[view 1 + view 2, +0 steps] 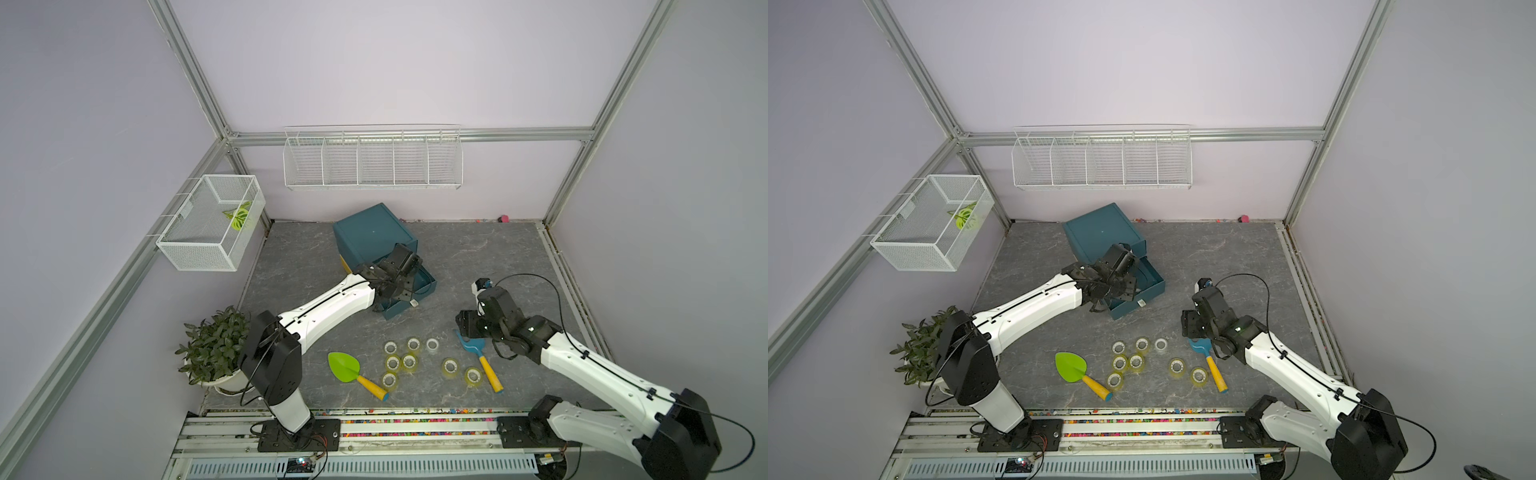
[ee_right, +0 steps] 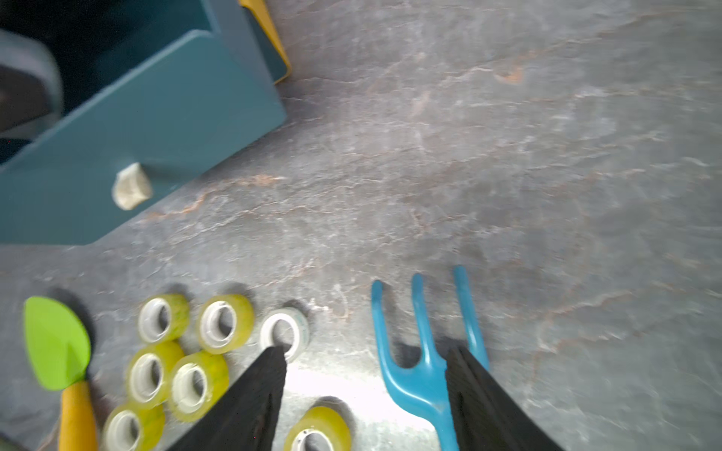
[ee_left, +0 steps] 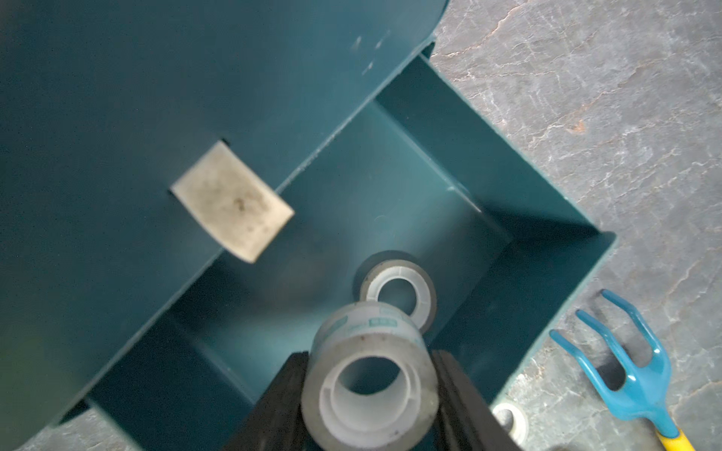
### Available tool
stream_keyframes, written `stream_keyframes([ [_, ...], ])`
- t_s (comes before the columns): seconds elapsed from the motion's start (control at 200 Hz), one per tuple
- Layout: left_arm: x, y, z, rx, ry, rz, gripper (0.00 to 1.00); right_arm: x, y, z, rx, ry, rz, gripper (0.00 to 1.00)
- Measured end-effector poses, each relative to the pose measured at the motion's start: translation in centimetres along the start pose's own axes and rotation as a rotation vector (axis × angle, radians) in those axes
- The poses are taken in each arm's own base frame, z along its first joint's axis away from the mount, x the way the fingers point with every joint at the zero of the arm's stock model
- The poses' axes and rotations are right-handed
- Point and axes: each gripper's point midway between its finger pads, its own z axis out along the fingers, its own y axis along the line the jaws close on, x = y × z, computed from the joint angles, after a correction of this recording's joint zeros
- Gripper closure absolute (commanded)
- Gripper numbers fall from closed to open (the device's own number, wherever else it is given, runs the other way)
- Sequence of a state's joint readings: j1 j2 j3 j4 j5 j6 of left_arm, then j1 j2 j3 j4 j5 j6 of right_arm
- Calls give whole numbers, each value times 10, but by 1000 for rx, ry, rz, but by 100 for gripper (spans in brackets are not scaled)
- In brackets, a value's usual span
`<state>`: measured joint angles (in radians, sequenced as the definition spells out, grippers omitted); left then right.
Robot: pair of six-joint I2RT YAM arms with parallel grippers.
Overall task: Place the transparent tape into the drawer according to color
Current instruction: Place the tape in the drawer.
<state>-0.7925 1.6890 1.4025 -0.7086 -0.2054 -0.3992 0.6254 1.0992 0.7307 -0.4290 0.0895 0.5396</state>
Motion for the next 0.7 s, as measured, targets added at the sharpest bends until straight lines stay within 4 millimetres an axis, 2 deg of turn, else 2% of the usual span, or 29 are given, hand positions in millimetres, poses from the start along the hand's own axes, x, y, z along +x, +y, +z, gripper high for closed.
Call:
stream_keyframes([
  [0.135, 0, 1, 0, 0, -1, -11, 41, 7, 12, 7, -59, 46, -36, 29],
  [0.465, 0, -2, -8, 25, 1, -23, 18, 31, 47, 15, -125, 130, -195, 29],
  [0.57, -5, -3, -26, 59, -26, -38, 10, 40, 54, 20, -131, 162, -236, 29],
  [0.7, -14, -5, -63, 124, -96, -55, 0, 55, 63, 28, -126, 219, -295, 30],
])
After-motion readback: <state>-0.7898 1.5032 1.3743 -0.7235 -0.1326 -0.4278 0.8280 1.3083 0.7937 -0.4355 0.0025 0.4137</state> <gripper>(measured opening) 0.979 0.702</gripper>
